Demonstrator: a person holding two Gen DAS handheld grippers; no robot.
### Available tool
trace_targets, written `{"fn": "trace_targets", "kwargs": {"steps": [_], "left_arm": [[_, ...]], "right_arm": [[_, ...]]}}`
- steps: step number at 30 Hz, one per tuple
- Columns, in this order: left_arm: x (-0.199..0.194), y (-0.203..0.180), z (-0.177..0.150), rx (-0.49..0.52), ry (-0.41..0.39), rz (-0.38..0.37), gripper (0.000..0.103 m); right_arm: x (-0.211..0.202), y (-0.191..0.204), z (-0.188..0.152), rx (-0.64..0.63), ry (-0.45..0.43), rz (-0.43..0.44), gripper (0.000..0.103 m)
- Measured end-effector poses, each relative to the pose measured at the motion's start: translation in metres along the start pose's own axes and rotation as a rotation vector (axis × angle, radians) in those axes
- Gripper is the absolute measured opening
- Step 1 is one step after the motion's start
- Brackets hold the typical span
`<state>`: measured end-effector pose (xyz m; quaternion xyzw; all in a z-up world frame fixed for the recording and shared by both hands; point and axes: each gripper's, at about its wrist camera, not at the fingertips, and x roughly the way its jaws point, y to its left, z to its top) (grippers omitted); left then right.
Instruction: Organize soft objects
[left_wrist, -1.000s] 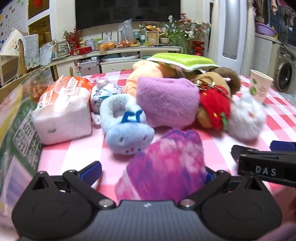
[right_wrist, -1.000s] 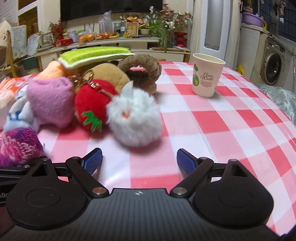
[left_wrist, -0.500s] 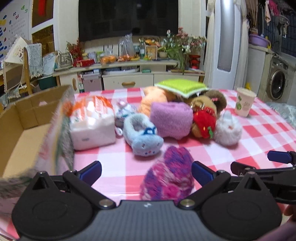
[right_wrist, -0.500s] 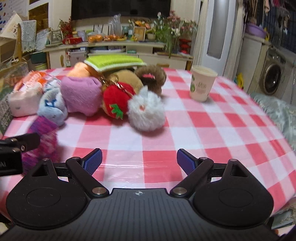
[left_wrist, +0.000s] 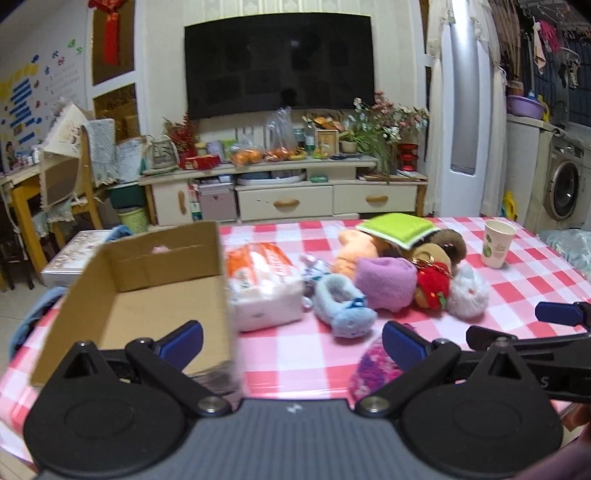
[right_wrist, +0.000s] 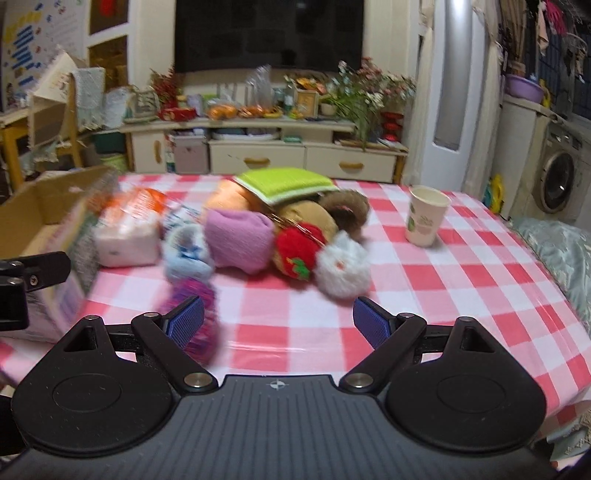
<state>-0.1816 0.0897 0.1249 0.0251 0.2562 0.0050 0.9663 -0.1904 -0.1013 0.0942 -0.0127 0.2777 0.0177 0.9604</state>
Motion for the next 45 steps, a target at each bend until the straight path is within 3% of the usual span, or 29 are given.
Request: {"fn": "trace_targets", "kwargs": {"steps": [16,24,36,45], "left_arm": [[-0.057,0.075,-0.003,-0.087,-0.062,0.160,0.102],[-0.072,0.094,-0.009,-0.117,-0.076,0.206,0.102],[-0.080,0.107,-0.017,-0.156,-0.073,0.221,0.102],[-0.069,0.081,-0.020,-0.101,-0.052,0.167,0.102]], "right_arm": [[-0.057,0.070,0.024,-0.067,-0.071,0.193,0.103],[-0.073,0.081,0.026,-0.097,-0.096,0.264,0.103],[-0.080,0.082,0.017,-0.128,-0.139,0.305,0.103],[-0.064,0.047,0.007,-0.024,-0.161,0.252,0.103]]}}
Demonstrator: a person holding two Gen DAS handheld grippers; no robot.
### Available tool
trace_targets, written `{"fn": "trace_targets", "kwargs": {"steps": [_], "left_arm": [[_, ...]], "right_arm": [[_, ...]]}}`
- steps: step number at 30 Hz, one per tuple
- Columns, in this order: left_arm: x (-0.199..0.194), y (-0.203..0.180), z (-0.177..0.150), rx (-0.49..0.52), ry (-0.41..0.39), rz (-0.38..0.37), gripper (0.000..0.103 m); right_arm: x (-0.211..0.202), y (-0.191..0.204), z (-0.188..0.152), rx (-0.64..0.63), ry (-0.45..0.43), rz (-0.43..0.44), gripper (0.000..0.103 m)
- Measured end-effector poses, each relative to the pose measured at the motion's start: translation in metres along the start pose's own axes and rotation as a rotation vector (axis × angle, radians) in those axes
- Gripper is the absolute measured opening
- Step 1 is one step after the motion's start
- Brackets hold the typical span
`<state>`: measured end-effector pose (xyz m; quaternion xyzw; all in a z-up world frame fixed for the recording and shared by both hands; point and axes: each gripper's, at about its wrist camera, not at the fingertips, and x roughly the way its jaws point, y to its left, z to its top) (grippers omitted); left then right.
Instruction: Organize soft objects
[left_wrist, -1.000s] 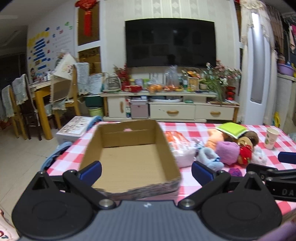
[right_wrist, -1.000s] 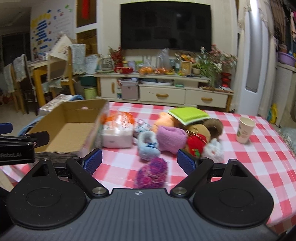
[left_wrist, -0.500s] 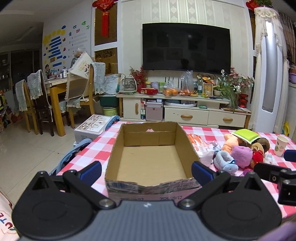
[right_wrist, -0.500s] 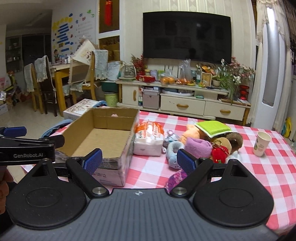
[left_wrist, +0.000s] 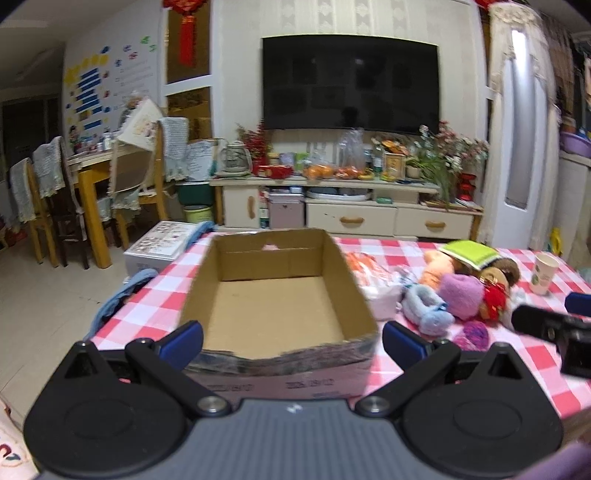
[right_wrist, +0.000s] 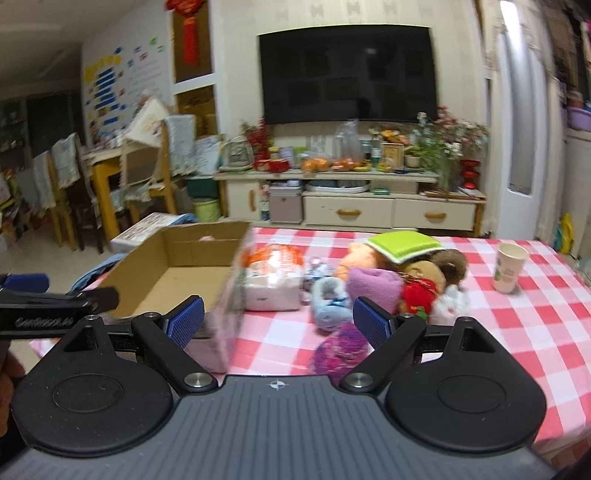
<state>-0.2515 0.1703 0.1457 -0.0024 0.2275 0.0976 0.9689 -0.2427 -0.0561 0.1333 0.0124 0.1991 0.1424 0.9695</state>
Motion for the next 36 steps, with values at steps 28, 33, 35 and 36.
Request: {"fn": "trace_targets", "kwargs": {"steps": [28,33,35,36], "left_arm": [[0.102,-0.168,-0.047,0.362,0.172,-0.353,0.102],[0.128,-0.182,-0.046,0.387,0.221,-0.364,0.102],[0.139,-0.186,-0.047,0.404,0.244,-0.371,0.101],[0.144,-0.188,-0.048,0.414,0.252,-0.374,0.101]], "right_arm": [[0.103,-0.157,-0.050,0.173,0.065,-0.298,0.103],[0.131,-0.179,-0.043,0.213,0.100,-0.283,0.103],[0.142,-0.187,-0.042,0.222,0.111,-0.272,0.103],[0.148,-0.191,-0.040,0.225,0.115,-0.264,0.103]]}}
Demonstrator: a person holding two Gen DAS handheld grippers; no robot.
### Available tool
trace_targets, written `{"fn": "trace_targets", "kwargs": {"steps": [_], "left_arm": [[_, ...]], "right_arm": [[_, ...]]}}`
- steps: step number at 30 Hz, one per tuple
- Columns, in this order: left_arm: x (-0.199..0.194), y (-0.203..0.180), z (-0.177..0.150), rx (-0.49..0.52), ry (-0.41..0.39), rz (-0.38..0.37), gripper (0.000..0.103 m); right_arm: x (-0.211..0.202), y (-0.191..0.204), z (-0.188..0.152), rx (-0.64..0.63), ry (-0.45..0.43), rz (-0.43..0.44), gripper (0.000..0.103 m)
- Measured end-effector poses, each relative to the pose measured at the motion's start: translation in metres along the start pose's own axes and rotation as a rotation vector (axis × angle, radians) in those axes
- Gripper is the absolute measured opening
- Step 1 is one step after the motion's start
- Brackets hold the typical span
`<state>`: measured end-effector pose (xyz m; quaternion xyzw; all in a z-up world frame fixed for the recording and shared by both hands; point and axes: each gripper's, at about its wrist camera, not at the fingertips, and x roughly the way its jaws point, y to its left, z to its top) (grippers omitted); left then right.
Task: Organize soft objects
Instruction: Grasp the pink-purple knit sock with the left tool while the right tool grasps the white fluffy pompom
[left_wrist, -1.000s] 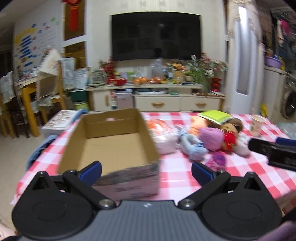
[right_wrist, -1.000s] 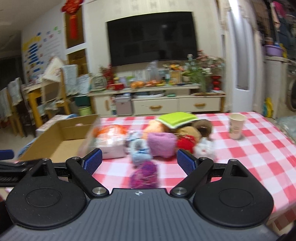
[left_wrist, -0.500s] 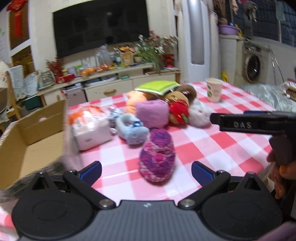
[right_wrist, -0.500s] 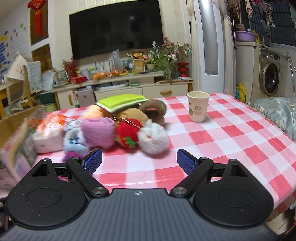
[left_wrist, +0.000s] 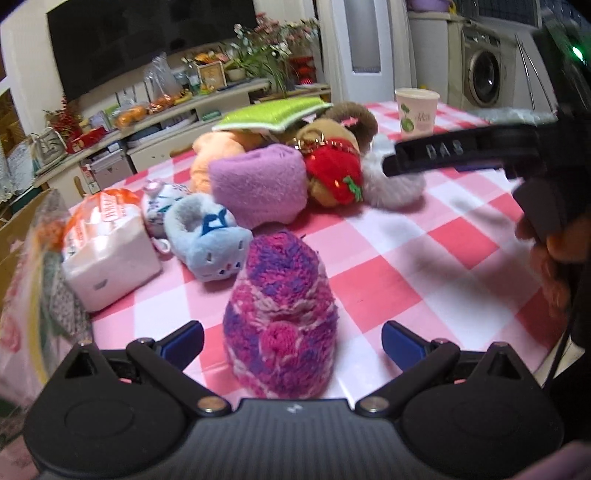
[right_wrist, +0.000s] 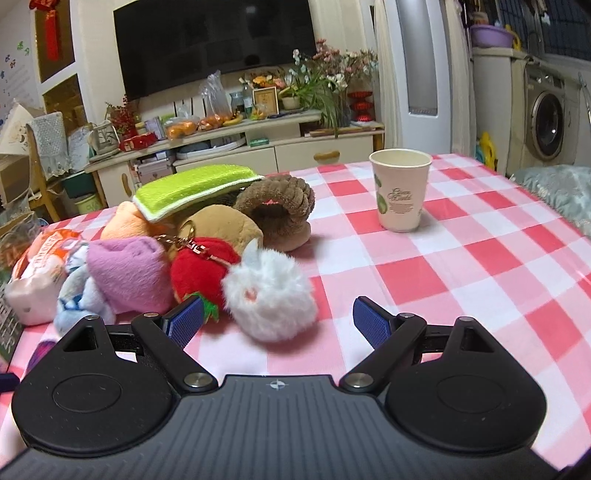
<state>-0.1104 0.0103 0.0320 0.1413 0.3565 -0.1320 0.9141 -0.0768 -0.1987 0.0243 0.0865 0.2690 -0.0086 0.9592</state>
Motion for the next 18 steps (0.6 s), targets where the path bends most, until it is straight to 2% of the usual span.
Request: {"fn": "trace_targets", "kwargs": {"steps": [6,11,15,18], "left_arm": [[0.016,0.008,0.008,-0.009,0.022,-0.037,0.100],[0.023,0.012,0.012,-0.031,0.026,-0.083,0.093],[0.029,0.015,0.015,-0.060,0.071,-0.109,0.079],[0.031,0.016,0.014,-0.059,0.091,-0.099,0.065]], "right_arm": [[0.026,0.002,0.009,-0.009,0.043,0.027,0.103],[0.036,0.009,0.010,-0.018,0.075,0.030,0.103],[0.041,0.010,0.014,-0.025,0.075,0.019,0.102],[0.041,0.009,0.013,-0.030,0.084,0.023,0.090]]}}
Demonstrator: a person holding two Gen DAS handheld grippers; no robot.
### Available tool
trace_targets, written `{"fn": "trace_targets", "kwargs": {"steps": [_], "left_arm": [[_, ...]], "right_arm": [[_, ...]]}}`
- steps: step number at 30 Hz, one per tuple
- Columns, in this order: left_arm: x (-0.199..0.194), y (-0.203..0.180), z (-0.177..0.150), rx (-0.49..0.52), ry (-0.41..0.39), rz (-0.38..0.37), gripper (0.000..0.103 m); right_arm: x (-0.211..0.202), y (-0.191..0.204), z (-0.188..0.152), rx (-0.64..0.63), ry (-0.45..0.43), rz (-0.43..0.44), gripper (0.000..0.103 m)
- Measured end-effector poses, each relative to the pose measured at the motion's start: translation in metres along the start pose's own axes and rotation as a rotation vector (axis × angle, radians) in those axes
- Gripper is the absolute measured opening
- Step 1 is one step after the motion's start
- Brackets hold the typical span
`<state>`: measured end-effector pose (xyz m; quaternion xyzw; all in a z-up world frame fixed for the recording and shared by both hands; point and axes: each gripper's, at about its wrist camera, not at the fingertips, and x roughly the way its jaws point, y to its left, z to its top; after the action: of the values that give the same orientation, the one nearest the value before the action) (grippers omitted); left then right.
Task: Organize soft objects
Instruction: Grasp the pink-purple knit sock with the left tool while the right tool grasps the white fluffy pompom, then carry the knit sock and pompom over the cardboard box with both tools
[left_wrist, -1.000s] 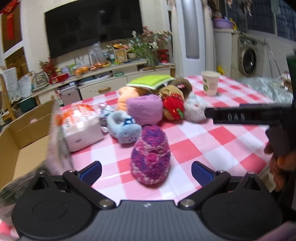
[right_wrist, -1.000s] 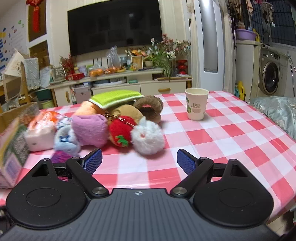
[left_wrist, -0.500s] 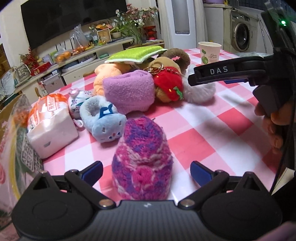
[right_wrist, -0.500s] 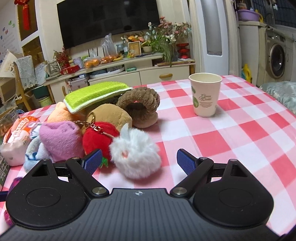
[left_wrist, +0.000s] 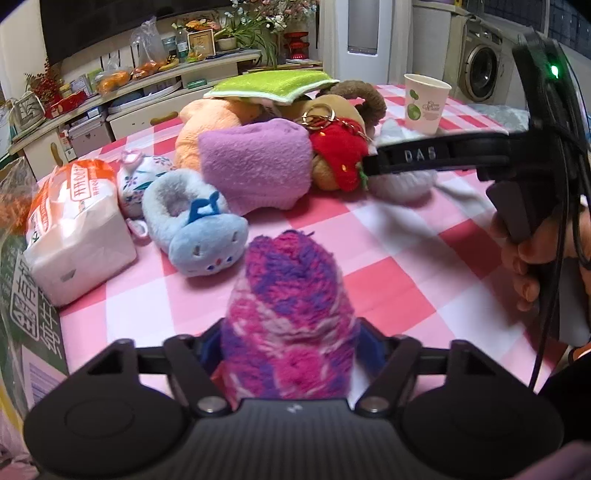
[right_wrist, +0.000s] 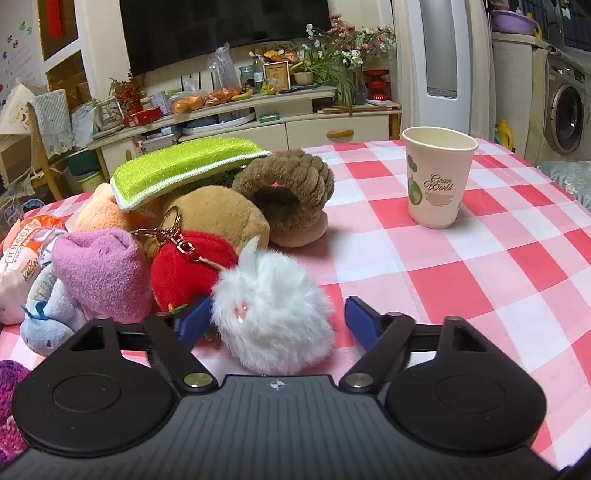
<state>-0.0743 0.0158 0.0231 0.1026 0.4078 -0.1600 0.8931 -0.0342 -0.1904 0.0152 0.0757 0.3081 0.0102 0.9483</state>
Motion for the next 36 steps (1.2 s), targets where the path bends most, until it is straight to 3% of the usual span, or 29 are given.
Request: {"fn": "trace_targets", "kwargs": {"steps": [2,5,18,36], "left_arm": [[-0.003,0.004,0.001,-0.018,-0.001,-0.014,0.061],[-0.007,0.011,0.001,-0.044,-0.005,-0.035,0.057],[-0.036,0.031,0.007,-0.087,-0.109,-0.064,0.054],[-0.085,0.076,0.022,-0.171,-0.297,-0.112,0.054]], "right_arm": [[0.004,0.001,-0.001,-0.017,0.010,-0.013,0.072],[0.003,0.007,-0.002,-0.036,0.006,-0.023,0.063],[-0.042,0.029,0.002,-0.062,-0.172,-0.049,0.057],[-0.107,0.066,0.042,0.020,-0.241,0.077,0.057]]}}
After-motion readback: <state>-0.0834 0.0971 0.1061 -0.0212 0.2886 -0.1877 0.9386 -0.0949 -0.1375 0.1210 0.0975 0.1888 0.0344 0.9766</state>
